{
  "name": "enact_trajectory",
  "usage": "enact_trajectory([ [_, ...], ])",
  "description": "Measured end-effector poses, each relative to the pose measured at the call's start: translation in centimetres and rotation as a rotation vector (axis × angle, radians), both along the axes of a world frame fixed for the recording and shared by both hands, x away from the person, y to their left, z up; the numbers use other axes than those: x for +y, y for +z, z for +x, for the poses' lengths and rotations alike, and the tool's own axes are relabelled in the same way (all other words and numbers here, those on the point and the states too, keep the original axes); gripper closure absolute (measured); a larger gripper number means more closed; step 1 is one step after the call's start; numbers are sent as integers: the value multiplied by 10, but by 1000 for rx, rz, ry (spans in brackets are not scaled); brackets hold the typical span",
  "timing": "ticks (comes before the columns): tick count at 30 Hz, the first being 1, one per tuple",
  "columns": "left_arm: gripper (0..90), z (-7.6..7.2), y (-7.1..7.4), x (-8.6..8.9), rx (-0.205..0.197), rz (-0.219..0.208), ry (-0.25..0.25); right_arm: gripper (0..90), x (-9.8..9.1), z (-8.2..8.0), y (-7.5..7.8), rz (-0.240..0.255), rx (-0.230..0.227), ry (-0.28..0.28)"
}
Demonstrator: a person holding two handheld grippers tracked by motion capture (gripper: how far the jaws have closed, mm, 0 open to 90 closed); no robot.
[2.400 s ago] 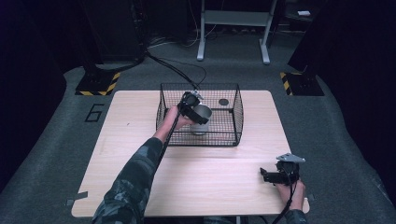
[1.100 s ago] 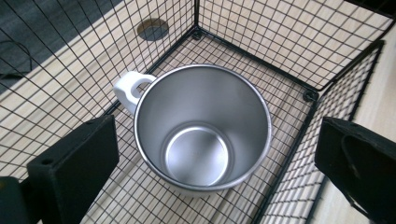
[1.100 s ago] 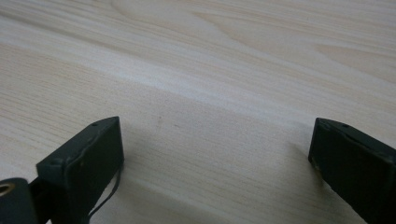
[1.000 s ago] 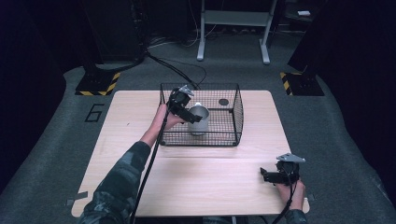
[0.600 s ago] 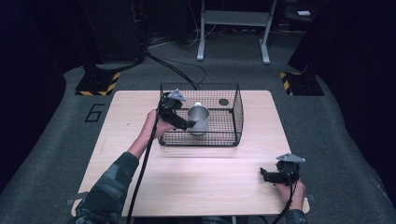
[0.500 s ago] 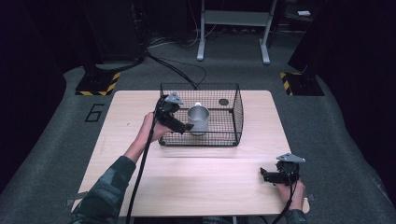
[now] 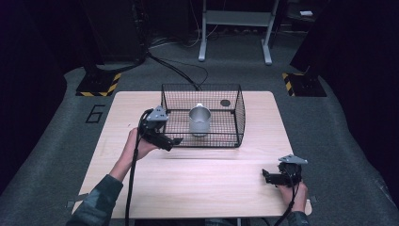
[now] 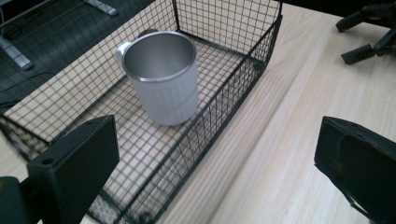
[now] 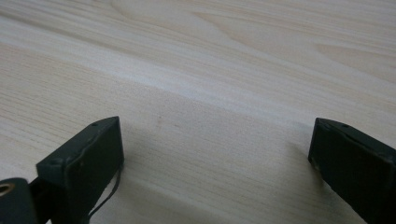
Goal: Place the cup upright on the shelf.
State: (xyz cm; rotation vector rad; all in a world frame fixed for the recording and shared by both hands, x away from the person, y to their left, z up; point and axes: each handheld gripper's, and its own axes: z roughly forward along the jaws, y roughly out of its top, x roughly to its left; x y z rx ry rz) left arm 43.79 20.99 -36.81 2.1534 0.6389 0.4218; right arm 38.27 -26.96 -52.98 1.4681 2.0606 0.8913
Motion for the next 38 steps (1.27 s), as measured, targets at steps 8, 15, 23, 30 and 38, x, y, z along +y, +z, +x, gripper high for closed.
enact_trajectory([
  [8,0,-37,-19,34,-16,25,53,28,0,0,0,0,-1,-1],
  [15,0,-60,-56,68,13,44,158,28,0,0,0,1,-4,-1],
  [23,0,-76,-107,102,84,57,271,28,0,0,0,1,-5,-1],
  [30,0,-80,-142,118,121,68,355,28,0,0,0,0,0,-1],
  [38,0,-80,-159,120,122,48,403,28,0,0,0,-6,2,6],
])
